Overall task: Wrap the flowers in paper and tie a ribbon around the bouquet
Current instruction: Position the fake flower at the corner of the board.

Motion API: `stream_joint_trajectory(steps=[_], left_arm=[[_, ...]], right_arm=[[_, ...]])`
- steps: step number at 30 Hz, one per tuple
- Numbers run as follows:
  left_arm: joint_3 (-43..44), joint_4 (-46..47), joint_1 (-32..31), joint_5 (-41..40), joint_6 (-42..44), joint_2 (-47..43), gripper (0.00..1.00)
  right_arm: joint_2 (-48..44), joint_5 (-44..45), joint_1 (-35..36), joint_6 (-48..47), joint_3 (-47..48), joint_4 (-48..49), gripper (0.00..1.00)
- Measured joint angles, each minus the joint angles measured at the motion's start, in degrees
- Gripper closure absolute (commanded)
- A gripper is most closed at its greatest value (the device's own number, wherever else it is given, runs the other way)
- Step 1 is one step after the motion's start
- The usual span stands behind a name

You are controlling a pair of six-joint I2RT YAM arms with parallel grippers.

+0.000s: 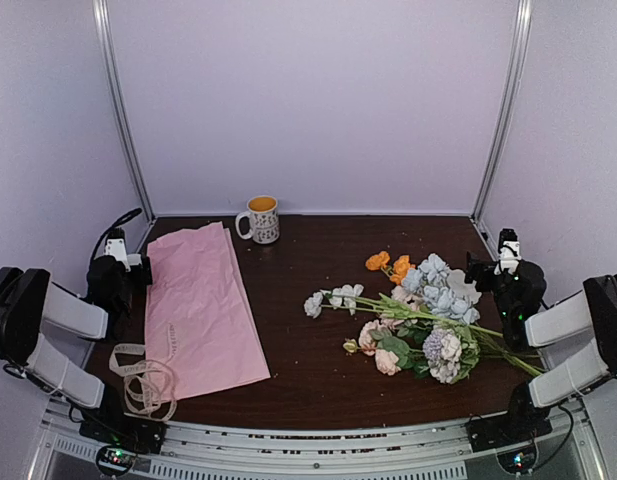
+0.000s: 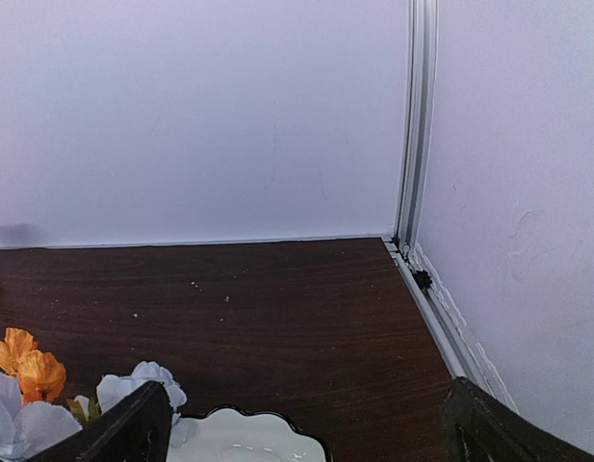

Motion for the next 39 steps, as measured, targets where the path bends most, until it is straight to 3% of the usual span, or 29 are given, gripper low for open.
stream_joint_trajectory(steps=[8,13,15,18,22,27,32,37,39], left_arm=[[0.0,-0.6,0.0,0.3,0.0,-0.3,0.02],[6.1,-15.3,-0.5,1.6,0.7,-7.9,0.04],[8.7,-16.8,-1.1,3.1,0.6,-11.6,0.06],[11.4,-17.5,-4.0,7.0,1.3,-15.5,0.06],[19.2,-24.4,-13.1,11.6,4.7,-14.1,0.06],[28.1,-32.3,-22.5,17.4,7.5,-8.5,0.06],[31.0,-38.8,-28.4,20.6,9.3,-4.0,0.06],[31.3,-43.4,-30.8,22.8,9.8,-2.8,0.06],[31.3,-43.8,-31.2,23.3,9.8,-2.7,0.06]], right_arm=[[0.0,0.0,0.0,0.0,0.0,0.0,0.00],[-2.2,0.0,0.0,0.1,0.1,-2.3,0.00],[-6.7,-0.1,0.0,0.0,1.0,-7.2,0.01],[-14.3,-3.1,-0.1,1.1,5.6,-17.2,0.17],[-19.4,-13.9,1.3,5.0,16.0,-28.9,0.39],[-16.9,-19.5,15.6,7.8,29.3,-47.0,0.54],[-11.1,-16.9,34.1,6.2,41.0,-70.6,0.77],[-5.4,-15.2,46.1,6.9,43.9,-87.1,0.97],[-1.9,-15.0,50.3,7.6,43.9,-92.7,1.00]])
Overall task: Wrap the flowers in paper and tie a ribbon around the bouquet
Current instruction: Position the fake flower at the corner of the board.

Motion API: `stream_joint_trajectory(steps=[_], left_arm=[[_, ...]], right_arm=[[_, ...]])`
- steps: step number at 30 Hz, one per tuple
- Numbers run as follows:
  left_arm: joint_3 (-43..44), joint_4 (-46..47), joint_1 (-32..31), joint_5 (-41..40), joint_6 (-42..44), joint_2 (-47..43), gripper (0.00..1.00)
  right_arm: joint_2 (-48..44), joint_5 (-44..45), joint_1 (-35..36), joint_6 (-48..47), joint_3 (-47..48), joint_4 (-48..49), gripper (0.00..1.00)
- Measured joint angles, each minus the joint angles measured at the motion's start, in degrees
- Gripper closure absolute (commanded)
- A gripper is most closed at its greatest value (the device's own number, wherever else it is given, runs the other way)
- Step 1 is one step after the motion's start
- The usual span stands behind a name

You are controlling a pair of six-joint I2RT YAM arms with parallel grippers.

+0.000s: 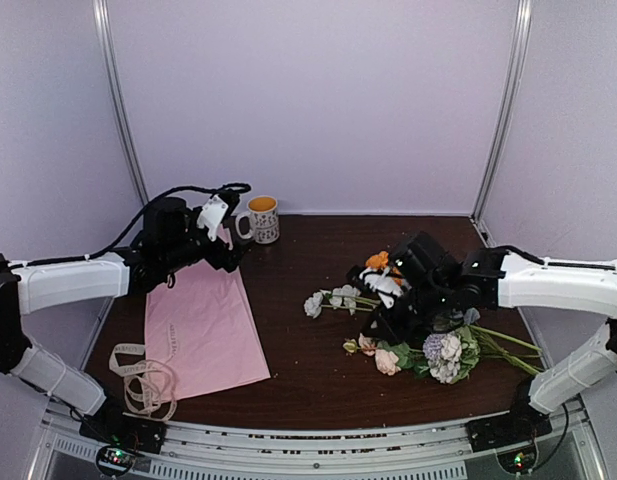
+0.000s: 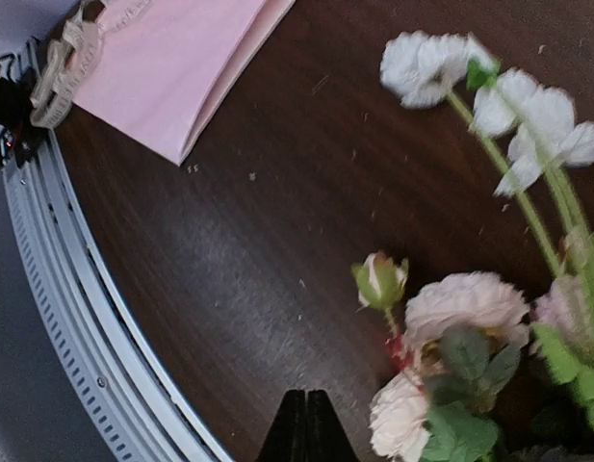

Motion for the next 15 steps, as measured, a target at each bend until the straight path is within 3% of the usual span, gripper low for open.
stream_joint_trajectory(steps=[6,15], left_arm=[[0.0,-0.3,-0.1,0.4,0.2,0.3,0.06],[0.2,-0.3,-0.1,0.0,0.4,2.1,0.05]], right_arm=[[9.3,-0.9,6.7,4.9,-1.2,-9.8,1.00],[22.6,5.1,2.3,11.8,1.9,-17.1,1.00]])
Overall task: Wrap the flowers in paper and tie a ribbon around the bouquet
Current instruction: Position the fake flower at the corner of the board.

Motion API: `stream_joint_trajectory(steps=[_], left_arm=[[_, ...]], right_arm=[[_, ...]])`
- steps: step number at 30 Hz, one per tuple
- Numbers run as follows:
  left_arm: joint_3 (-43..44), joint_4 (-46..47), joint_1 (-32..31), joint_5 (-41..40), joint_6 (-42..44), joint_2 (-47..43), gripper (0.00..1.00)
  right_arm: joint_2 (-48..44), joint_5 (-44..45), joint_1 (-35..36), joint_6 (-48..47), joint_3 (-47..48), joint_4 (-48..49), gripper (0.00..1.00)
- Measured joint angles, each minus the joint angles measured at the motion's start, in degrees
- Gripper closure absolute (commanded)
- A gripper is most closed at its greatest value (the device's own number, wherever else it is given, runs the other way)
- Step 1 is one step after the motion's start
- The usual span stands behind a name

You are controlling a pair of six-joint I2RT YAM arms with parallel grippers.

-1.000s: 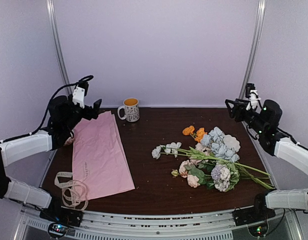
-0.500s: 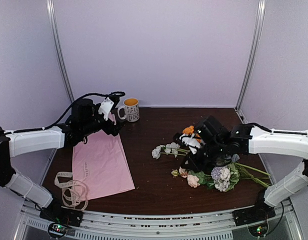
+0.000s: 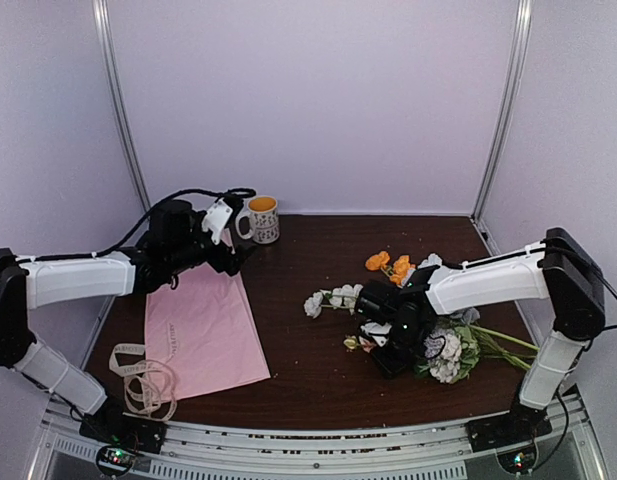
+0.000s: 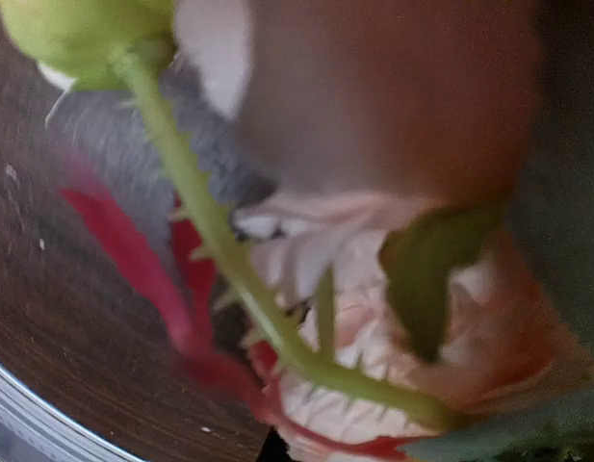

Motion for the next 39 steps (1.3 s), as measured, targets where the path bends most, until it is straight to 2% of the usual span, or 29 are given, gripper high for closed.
stream_joint_trajectory(steps=[9,16,22,27,35,39], left_arm=[[12.0,-6.4,0.0,-10.3,-3.4,12.4,0.07],[20.9,-10.6,0.0,-13.2,-1.2,20.9,0.12],[37.1,-17.4,-0.4,-15.8,5.1,33.3,0.26],[43.2,-20.2,-1.7,-16.8,13.0,40.2,0.37],[58.0,-24.3,-4.2,-20.6,25.7,54.3,0.55],[64.3,-25.0,-4.0,-24.9,31.6,60.0,0.58]], right_arm=[[2.6,1.3,-11.3,1.6,4.9,2.9,1.00],[4.6,5.1,-20.6,1.0,8.6,3.4,1.00],[5.9,8.2,-27.5,-1.6,13.2,2.8,1.00],[6.1,8.9,-31.8,-2.9,13.6,2.6,1.00],[7.1,8.6,-32.4,-4.3,15.7,2.3,1.00],[6.7,8.0,-32.2,-4.4,15.5,2.7,1.00]])
